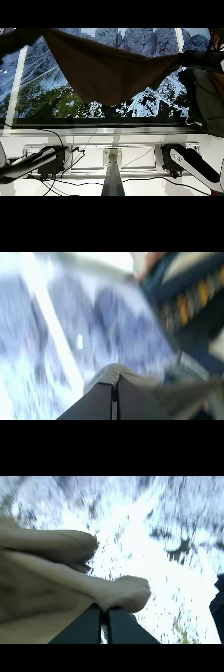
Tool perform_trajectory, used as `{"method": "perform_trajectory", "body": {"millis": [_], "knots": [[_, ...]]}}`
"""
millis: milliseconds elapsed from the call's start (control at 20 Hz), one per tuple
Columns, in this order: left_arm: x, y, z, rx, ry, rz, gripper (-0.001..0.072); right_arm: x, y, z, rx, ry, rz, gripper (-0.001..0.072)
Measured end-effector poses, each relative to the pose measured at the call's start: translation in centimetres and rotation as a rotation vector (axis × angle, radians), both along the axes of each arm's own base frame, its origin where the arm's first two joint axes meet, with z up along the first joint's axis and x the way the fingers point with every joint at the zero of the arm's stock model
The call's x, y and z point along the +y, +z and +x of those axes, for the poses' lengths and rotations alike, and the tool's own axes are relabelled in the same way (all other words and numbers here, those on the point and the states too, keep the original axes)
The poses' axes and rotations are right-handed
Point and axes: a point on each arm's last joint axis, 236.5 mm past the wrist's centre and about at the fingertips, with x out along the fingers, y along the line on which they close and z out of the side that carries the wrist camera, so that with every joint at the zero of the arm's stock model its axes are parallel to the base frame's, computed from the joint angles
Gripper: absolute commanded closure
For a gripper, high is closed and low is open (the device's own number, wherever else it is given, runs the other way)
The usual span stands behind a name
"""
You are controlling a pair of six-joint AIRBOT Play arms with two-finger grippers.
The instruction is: Fold the clothes and pants, and hang the long-sleeved shirts on hangers.
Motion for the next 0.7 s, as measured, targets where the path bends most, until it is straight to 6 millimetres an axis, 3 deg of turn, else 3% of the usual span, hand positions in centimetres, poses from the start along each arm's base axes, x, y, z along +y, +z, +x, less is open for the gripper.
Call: {"method": "perform_trajectory", "body": {"millis": [150, 450, 700], "knots": [[2.5, 4.1, -1.2, -0.103, 0.076, -0.011, 0.0692, 0.1, 3.9, -1.5, -0.107, 0.014, -0.029, 0.0697], [5.9, 9.4, -3.8, -0.249, 0.21, 0.03, 0.0692, 0.1, 11.5, -6.2, -0.327, 0.047, -0.131, 0.0697], [9.4, 12.2, -5.3, -0.33, 0.357, 0.065, 0.0692, -0.2, 14.9, -9.3, -0.435, 0.057, -0.225, 0.0697]]}}
